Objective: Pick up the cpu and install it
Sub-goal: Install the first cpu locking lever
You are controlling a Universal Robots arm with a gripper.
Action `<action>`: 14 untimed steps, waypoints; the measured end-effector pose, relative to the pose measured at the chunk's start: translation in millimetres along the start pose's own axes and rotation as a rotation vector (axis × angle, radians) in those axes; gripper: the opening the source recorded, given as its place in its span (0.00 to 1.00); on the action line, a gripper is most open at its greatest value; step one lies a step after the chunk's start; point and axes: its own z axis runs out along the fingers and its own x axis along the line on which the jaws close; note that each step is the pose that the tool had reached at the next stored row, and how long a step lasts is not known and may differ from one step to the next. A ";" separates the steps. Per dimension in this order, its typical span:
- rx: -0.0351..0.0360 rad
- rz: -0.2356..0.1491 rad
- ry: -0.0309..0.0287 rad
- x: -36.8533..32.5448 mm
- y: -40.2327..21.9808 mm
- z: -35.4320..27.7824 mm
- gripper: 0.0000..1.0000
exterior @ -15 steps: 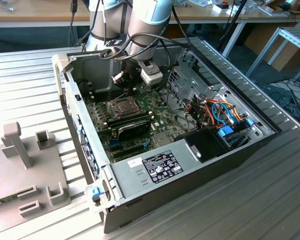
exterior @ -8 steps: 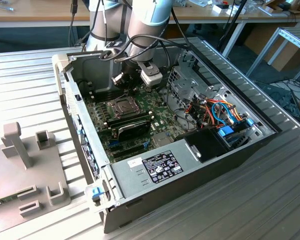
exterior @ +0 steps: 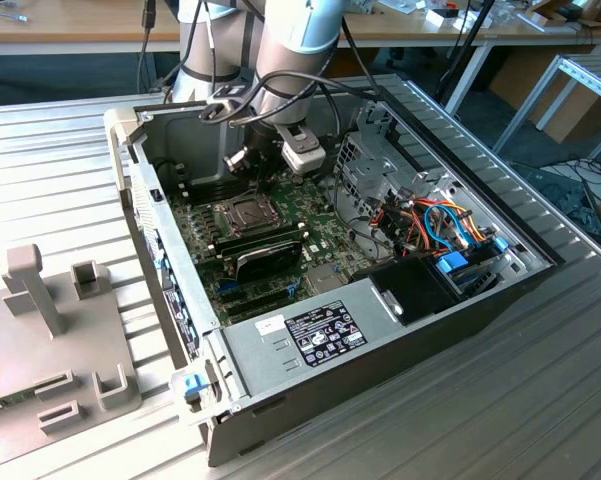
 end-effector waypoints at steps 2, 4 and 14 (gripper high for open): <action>-0.0067 0.000 -0.0009 0.2 -0.2 0.8 0.11; -0.0133 0.000 -0.0017 0.4 -0.7 1.5 0.11; 0.0313 0.001 0.0035 0.8 -2.2 0.2 0.11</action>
